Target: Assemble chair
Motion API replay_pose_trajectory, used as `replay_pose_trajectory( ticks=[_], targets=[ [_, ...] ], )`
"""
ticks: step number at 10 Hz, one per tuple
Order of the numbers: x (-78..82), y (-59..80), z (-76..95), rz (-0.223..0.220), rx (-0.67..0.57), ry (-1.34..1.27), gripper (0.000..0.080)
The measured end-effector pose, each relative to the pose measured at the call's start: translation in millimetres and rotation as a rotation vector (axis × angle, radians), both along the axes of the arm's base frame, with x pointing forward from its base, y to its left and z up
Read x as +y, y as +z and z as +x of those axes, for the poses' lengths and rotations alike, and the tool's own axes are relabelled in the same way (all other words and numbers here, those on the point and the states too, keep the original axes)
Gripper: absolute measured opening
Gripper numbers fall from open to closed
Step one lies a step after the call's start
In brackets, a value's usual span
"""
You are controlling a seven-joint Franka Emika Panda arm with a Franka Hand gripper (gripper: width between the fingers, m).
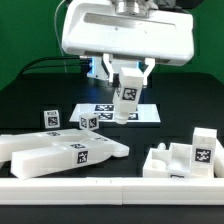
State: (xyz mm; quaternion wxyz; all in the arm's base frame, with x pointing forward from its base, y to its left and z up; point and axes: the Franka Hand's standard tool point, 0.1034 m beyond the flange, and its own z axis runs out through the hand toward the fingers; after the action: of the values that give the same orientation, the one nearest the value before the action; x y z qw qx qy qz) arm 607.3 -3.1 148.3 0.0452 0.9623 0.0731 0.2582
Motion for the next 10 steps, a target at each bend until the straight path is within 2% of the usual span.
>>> replay_pose_trajectory(
  ticks=[1,2,3,7,8,9,10],
  targets=[
    [6.9,8.0,21.6,0.034,-0.015,-0.009,0.0284],
    [29.4,11.3,39.8,0.109,-0.017,-0.06,0.0284],
    [43.1,10.8,45.0,0.126,-0.009,-0.051,0.0284],
    [39.2,8.5,44.0,0.122,-0.007,-0.055,0.0284],
    [35.4,6.3,42.2,0.111,-0.007,-0.044,0.0284],
    [21.5,-2.6,33.2,0.099,-0.001,-0.041,0.0284],
    [17.1,-8.7,27.5,0.109,0.003,-0.05,0.0284]
  ],
)
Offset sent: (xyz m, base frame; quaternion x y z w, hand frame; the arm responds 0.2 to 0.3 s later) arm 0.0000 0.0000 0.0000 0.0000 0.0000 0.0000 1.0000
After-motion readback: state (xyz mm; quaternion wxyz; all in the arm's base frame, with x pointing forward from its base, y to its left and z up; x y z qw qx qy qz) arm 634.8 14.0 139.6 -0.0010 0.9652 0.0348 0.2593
